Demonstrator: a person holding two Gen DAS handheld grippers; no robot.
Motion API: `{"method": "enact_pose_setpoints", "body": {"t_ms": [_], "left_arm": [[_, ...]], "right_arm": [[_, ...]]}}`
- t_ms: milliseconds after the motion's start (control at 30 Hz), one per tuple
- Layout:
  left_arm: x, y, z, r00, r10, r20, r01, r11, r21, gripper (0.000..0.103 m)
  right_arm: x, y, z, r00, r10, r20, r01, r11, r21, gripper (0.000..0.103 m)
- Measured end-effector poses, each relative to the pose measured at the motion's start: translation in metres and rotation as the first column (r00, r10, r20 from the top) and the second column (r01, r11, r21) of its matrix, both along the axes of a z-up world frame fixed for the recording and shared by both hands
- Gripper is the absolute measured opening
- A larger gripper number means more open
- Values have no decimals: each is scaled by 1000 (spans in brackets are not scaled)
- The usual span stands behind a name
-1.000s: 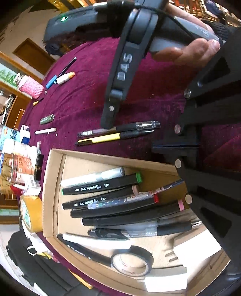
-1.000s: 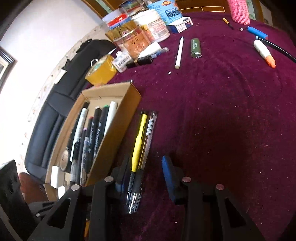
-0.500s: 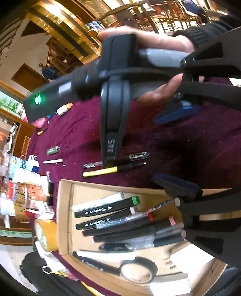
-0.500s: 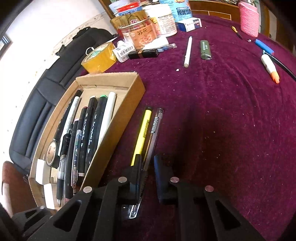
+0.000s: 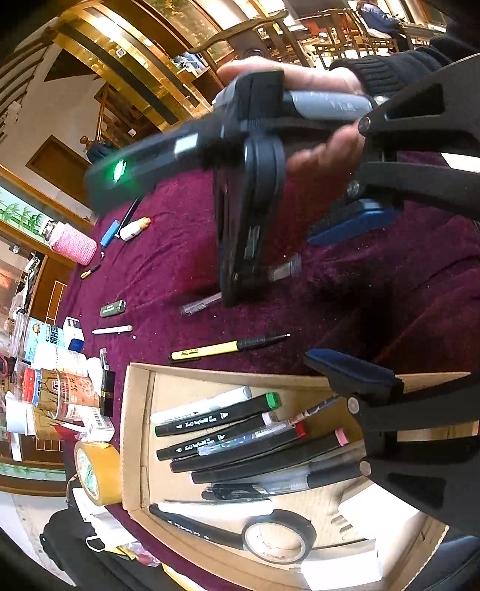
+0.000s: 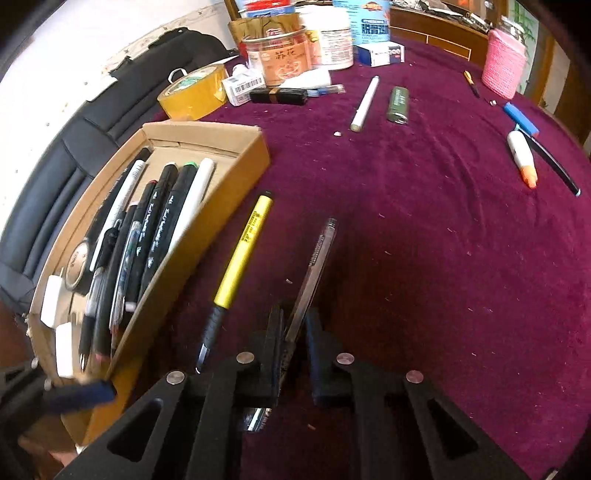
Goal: Organize rigid objects
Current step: 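Grasp a clear pen with the right tool, then grasp a yellow pen with the left tool while the right holds the clear pen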
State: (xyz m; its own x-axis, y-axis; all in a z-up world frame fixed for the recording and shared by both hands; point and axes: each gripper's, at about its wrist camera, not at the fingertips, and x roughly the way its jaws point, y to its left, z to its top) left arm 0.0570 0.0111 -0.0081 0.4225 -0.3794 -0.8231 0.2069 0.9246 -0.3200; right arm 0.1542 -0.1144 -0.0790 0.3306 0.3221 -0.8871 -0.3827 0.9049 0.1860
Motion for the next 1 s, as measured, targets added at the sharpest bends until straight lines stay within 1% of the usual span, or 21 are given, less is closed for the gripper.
{"method": "enact_pose_setpoints", "body": {"t_ms": [33, 200, 233, 300, 333, 367, 467, 500, 533, 567, 633, 700, 867, 933, 967, 1000], "left_arm": [[1, -2, 1, 1000, 4, 1, -4, 1000, 8, 58], [19, -24, -2, 1000, -2, -7, 3, 998, 58, 58], [26, -31, -5, 1000, -6, -15, 7, 997, 72, 58], [40, -39, -12, 999, -4, -39, 8, 994, 108, 58], [50, -43, -18, 998, 5, -65, 4, 991, 135, 58], [60, -44, -23, 996, 24, -86, -10, 986, 165, 58], [81, -41, -33, 990, 74, -120, -47, 976, 215, 57], [84, -41, -36, 988, 80, -132, -49, 973, 224, 50], [89, -41, -40, 986, 82, -148, -47, 973, 227, 49], [88, -43, -40, 986, 83, -146, -47, 971, 235, 47], [88, -46, -41, 986, 86, -141, -49, 968, 246, 47], [88, -46, -43, 986, 92, -139, -54, 965, 255, 40], [92, -46, -44, 984, 105, -140, -64, 961, 268, 36], [94, -47, -45, 986, 101, -132, -60, 957, 284, 36], [94, -49, -46, 988, 100, -120, -60, 952, 299, 34], [95, -51, -47, 989, 97, -112, -57, 947, 315, 24]], "right_arm": [[-2, -8, 2, 1000, 7, -6, -7, 1000, 29, 9], [-5, -42, 9, 1000, -8, 23, 6, 997, 77, 9], [-4, -48, 7, 1000, -17, 26, 15, 996, 90, 9], [-2, -61, 2, 1000, -24, 21, 20, 987, 158, 9], [-1, -66, -1, 1000, -25, 13, 22, 982, 188, 9], [1, -69, -5, 999, -36, 8, 34, 979, 199, 9], [1, -71, -6, 999, -49, 15, 45, 979, 200, 9], [0, -70, -4, 998, -51, 26, 45, 980, 195, 9], [0, -70, -3, 998, -54, 34, 47, 982, 185, 9], [0, -70, -3, 998, -57, 33, 50, 982, 182, 9], [1, -71, -3, 997, -67, 23, 62, 980, 187, 9], [1, -71, -3, 997, -74, 19, 69, 981, 184, 9], [2, -73, -4, 996, -88, 11, 85, 980, 182, 9], [1, -73, -5, 996, -88, 8, 85, 981, 175, 9], [1, -72, -4, 996, -88, 12, 85, 982, 170, 9], [1, -71, -4, 996, -86, 14, 83, 983, 167, 9]]}}
